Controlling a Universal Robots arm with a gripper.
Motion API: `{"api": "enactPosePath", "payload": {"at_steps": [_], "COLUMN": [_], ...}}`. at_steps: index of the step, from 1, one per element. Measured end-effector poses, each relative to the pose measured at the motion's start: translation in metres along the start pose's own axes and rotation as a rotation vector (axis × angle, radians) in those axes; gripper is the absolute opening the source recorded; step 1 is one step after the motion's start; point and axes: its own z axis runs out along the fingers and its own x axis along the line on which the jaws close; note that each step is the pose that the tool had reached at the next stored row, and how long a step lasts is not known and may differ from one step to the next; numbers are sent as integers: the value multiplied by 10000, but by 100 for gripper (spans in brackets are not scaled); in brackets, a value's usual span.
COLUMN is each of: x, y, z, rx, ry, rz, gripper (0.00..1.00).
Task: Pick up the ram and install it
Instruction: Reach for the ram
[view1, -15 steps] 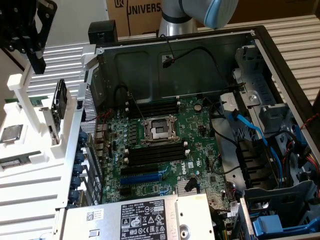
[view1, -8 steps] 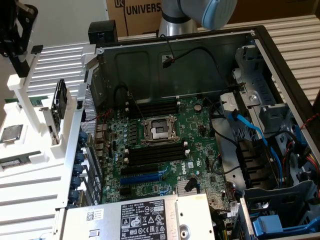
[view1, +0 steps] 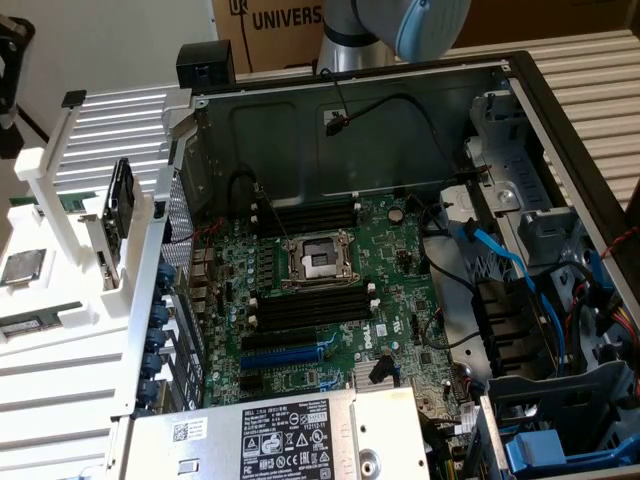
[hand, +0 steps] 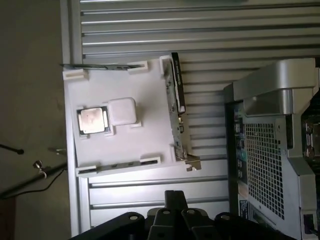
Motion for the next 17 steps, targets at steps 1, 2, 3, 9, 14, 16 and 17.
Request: {"api": "enactPosePath", "payload": {"at_steps": [1, 2, 3, 9, 14, 16, 17], "x": [42, 88, 135, 409, 688, 774, 818], "y": [5, 10, 14, 37, 57, 64, 68], "z": [1, 4, 5, 17, 29, 36, 39], "rx": [1, 1, 2, 3, 4, 5, 7], "ry": [-2, -4, -5, -19, -32, -39, -41], "rz": [0, 0, 0, -1, 0, -1, -2], "gripper": [10, 10, 10, 10, 10, 10, 10]}}
